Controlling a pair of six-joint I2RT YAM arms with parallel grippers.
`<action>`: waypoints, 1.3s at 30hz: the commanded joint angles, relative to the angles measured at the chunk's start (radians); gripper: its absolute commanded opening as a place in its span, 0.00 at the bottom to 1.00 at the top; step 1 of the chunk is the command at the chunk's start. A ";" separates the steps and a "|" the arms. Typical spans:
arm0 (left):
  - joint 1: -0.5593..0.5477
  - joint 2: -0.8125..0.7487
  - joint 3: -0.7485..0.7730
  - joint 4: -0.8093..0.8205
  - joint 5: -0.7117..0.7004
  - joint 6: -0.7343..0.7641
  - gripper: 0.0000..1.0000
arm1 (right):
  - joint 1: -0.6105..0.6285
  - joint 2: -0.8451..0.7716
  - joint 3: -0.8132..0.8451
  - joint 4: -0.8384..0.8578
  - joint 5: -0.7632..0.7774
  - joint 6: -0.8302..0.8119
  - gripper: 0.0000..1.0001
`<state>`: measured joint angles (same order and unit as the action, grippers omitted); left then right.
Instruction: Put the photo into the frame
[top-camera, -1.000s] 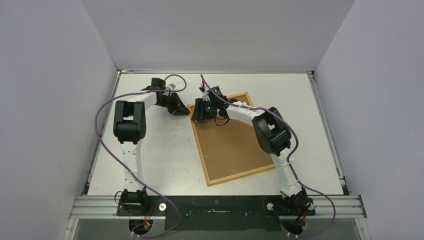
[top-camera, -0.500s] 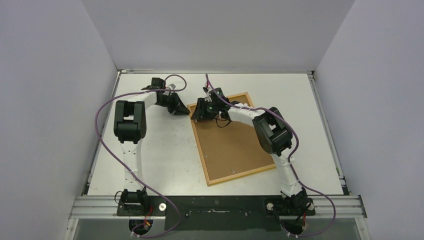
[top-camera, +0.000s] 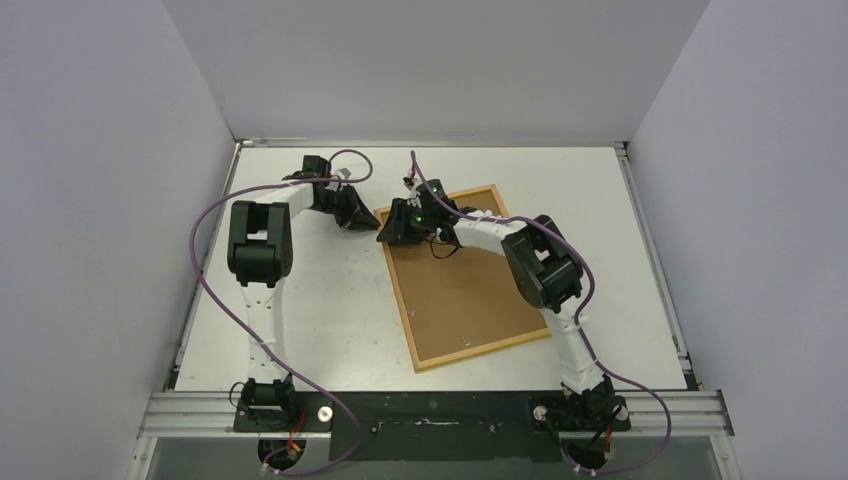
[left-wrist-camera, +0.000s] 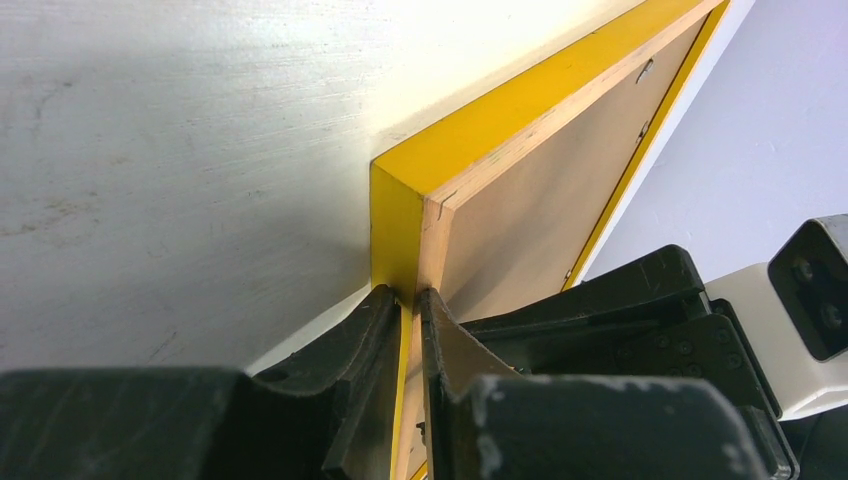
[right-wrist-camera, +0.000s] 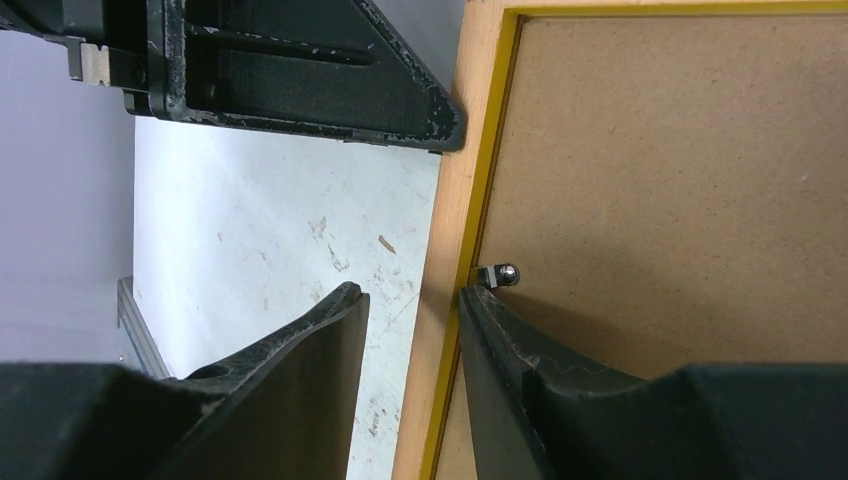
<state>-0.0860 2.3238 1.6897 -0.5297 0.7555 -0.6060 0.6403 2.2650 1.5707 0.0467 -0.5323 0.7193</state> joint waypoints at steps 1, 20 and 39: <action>-0.006 0.040 0.007 -0.049 -0.098 0.014 0.12 | 0.015 0.032 -0.017 -0.016 0.018 -0.018 0.40; 0.009 -0.020 0.063 -0.100 -0.089 0.086 0.36 | -0.051 -0.327 -0.279 0.114 0.165 -0.076 0.50; -0.068 -0.380 -0.356 -0.012 -0.262 0.086 0.52 | -0.534 -0.704 -0.461 -0.514 0.571 -0.199 0.72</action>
<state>-0.1040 2.0422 1.3975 -0.5873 0.5446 -0.5308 0.1600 1.5833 1.1408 -0.3130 -0.0025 0.5491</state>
